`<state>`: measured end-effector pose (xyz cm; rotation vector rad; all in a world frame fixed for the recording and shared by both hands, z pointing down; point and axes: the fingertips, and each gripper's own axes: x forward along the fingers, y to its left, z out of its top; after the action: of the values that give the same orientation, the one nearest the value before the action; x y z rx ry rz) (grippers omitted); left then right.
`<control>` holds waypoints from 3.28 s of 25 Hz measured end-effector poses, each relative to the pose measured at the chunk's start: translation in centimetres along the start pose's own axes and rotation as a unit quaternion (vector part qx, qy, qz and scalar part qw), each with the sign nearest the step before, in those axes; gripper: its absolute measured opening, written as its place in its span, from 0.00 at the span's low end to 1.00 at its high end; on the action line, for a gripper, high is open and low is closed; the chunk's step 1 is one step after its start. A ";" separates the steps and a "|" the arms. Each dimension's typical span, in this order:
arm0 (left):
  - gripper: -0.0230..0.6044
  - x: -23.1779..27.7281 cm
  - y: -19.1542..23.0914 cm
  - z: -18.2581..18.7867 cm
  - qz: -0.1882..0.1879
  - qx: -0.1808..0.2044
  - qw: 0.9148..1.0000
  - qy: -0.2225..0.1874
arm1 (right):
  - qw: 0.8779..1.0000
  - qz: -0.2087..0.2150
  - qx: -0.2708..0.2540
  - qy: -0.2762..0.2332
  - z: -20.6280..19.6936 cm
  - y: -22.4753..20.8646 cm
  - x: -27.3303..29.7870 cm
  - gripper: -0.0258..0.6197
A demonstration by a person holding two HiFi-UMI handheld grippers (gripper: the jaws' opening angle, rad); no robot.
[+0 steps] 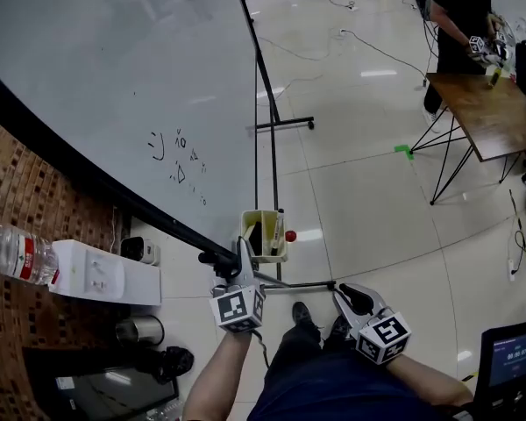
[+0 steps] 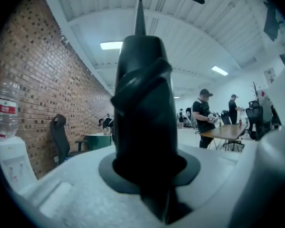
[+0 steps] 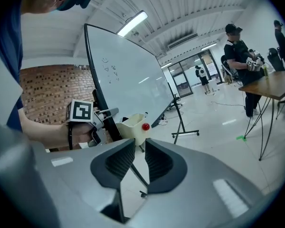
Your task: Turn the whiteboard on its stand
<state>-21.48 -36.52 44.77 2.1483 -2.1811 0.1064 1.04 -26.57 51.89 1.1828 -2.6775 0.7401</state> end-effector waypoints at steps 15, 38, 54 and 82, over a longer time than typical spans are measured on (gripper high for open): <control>0.24 -8.8 -2.9 -2.0 -0.054 -0.015 0.998 -0.024 | 0.999 -0.031 -0.031 0.032 -5.3 6.4 -4.0 0.14; 0.22 -20.1 -2.9 -3.3 -0.028 -0.003 0.999 -0.017 | 0.997 -0.038 0.058 -0.015 -12.0 7.9 -17.2 0.13; 0.23 -28.4 -5.7 -2.8 -0.051 -0.012 0.998 -0.044 | 0.997 -0.058 0.037 0.021 -16.3 16.6 -22.0 0.12; 0.23 -44.2 -7.6 -5.3 -0.045 -0.006 0.998 -0.037 | 0.996 -0.059 0.068 0.012 -23.8 19.3 -35.8 0.11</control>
<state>-13.16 7.84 45.39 2.2750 -2.1129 0.0101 9.72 19.68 54.53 1.3421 -2.5458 0.9243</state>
